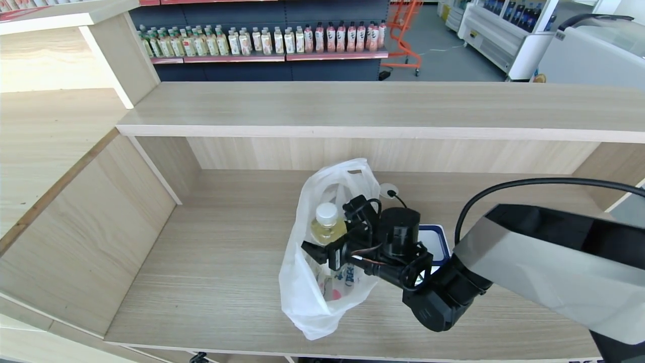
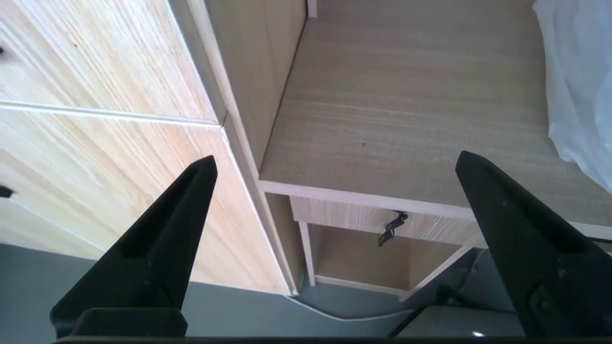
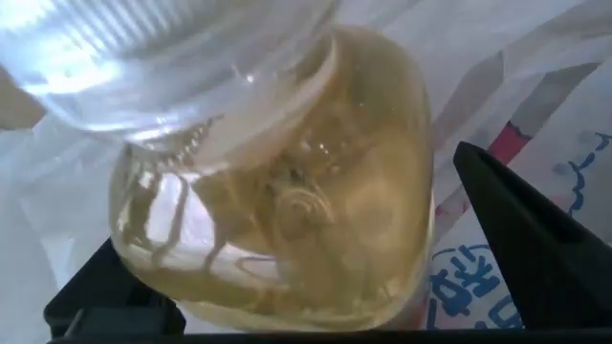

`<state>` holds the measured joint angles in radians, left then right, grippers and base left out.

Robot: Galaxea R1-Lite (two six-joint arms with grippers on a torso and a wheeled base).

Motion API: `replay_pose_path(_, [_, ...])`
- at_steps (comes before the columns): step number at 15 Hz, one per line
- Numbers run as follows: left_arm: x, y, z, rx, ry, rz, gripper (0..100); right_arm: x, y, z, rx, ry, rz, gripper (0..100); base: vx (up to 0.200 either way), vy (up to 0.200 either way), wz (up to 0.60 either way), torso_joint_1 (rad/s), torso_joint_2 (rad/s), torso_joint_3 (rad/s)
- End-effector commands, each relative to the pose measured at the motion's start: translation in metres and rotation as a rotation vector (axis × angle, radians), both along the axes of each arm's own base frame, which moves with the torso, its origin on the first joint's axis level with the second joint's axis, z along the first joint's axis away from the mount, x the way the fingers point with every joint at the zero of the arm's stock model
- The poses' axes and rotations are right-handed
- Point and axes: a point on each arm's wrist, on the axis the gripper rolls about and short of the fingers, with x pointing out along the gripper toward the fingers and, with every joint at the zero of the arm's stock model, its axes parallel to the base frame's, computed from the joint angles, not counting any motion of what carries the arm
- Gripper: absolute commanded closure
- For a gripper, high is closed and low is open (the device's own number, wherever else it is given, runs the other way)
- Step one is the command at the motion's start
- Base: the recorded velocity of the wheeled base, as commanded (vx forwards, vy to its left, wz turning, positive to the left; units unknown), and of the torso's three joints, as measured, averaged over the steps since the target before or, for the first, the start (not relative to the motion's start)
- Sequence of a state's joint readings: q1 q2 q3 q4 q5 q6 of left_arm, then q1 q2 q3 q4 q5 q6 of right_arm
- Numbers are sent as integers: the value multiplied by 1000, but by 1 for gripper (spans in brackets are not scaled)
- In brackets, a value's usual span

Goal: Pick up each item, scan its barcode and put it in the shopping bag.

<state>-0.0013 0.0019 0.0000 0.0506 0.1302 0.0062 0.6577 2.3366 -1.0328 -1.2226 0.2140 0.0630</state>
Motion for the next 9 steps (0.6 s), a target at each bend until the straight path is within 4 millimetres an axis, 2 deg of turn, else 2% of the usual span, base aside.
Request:
replay_pose_path(1, [0, 0, 0, 0, 0, 0, 0, -13, -15, 53, 99, 46, 1, 0, 0, 0, 0, 0, 0, 0])
replay_pose_path(3, [0, 0, 0, 0, 0, 1, 0, -21, -42, 81, 114, 125, -18, 0, 0, 0, 0, 0, 0, 0])
replay_pose_path(6, [0, 0, 0, 0, 0, 1, 0, -39, -82, 96, 102, 183, -62, 0, 0, 0, 0, 0, 0, 0])
replay_pose_path(7, [0, 0, 0, 0, 0, 1, 0, -46, -95, 107, 116, 176, -49, 0, 0, 0, 0, 0, 0, 0])
replay_pose_path(9, [0, 0, 0, 0, 0, 0, 0, -62, -108, 134, 165, 173, -65, 0, 0, 0, 0, 0, 0, 0])
